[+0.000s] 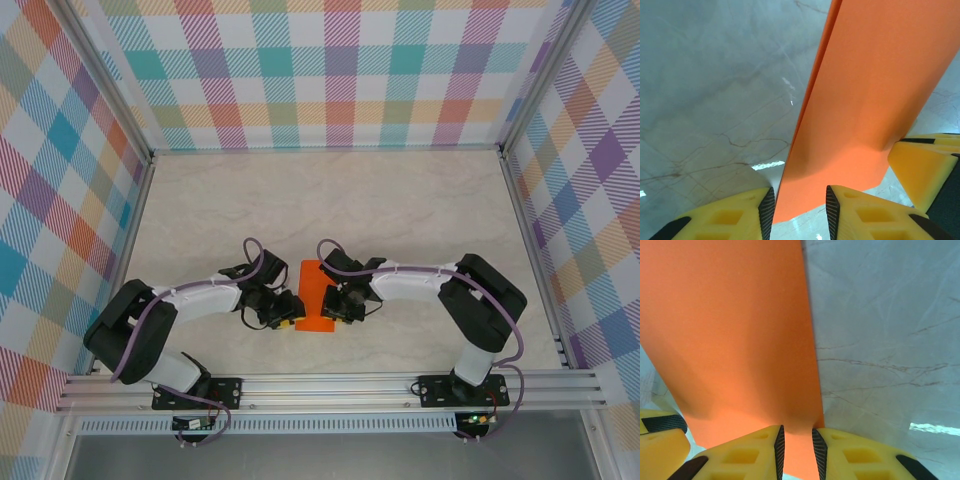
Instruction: Fold a paper plane with a square sheet of paper (pick it up from the middle)
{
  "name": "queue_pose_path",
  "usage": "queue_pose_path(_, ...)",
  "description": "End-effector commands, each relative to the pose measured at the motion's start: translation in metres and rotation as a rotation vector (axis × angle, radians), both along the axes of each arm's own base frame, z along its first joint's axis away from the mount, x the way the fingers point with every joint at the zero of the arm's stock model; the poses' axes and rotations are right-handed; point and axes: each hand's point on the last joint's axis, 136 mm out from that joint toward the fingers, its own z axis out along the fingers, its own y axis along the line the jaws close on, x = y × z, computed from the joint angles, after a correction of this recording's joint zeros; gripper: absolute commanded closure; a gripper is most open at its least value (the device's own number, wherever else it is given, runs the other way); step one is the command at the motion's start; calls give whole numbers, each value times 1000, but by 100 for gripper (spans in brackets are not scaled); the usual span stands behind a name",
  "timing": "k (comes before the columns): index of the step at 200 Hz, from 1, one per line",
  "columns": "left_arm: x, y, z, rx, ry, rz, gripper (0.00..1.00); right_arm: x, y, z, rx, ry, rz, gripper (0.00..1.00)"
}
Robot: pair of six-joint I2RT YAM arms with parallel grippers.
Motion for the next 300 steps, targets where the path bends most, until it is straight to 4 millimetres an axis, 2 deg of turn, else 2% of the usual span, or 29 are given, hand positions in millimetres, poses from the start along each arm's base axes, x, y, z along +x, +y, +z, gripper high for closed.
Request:
queue_pose_path(1, -2, -20, -1, -42, -12, -52, 66, -18, -29, -38, -147, 78, -8, 73)
queue_pose_path(32, 3, -33, 9, -109, -33, -52, 67, -18, -27, -37, -138, 76, -8, 73)
queue_pose_path(65, 6, -37, 19, -139, -64, -56, 67, -19, -25, -38, -123, 82, -14, 73)
queue_pose_path(123, 9, -42, 19, -162, -68, -54, 67, -18, -24, -35, -118, 80, -15, 73)
queue_pose_path(164, 18, -14, 24, -4, -140, -5, 66, -15, -19, -29, -94, 67, -10, 73)
queue_pose_path(180, 19, 0, 25, 59, -149, 26, 65, -9, -11, -15, -58, 32, 3, 72)
queue_pose_path(195, 21, 6, 26, 77, -149, 37, 64, 2, -6, 3, -44, -23, 18, 68)
queue_pose_path(217, 27, 13, 25, 85, -144, 65, 64, 22, -9, 22, -57, -89, 17, 61)
queue_pose_path(248, 42, 12, 31, 28, -148, 105, 60, 46, -11, 28, -26, -109, -7, 61)
queue_pose_path(300, 60, 8, 31, 10, -136, 108, 58, 78, 3, 29, 57, -116, -12, 66)
